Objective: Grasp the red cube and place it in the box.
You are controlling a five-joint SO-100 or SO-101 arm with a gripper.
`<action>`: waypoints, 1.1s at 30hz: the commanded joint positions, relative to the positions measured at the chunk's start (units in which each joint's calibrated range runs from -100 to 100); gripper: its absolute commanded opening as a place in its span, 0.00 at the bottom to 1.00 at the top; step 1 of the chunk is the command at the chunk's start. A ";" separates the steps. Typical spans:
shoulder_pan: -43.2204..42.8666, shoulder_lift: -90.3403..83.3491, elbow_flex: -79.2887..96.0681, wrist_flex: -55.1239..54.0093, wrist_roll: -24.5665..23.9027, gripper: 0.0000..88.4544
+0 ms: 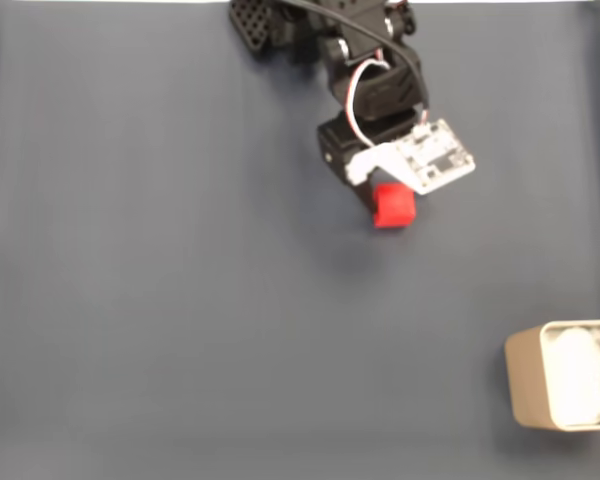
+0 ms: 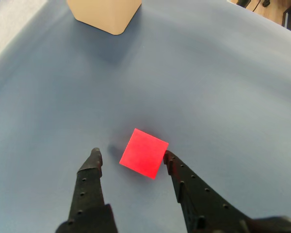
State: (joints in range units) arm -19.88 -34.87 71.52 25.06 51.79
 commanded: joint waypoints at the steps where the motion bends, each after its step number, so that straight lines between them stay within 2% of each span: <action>1: -1.07 0.12 -0.72 -1.21 -0.20 0.34; 26: -3.13 -0.14 -1.35 -1.45 -0.78 0.34; 33: -2.99 -0.14 -0.81 -4.57 -0.78 0.26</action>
State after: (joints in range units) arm -23.07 -34.52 71.52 22.12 51.31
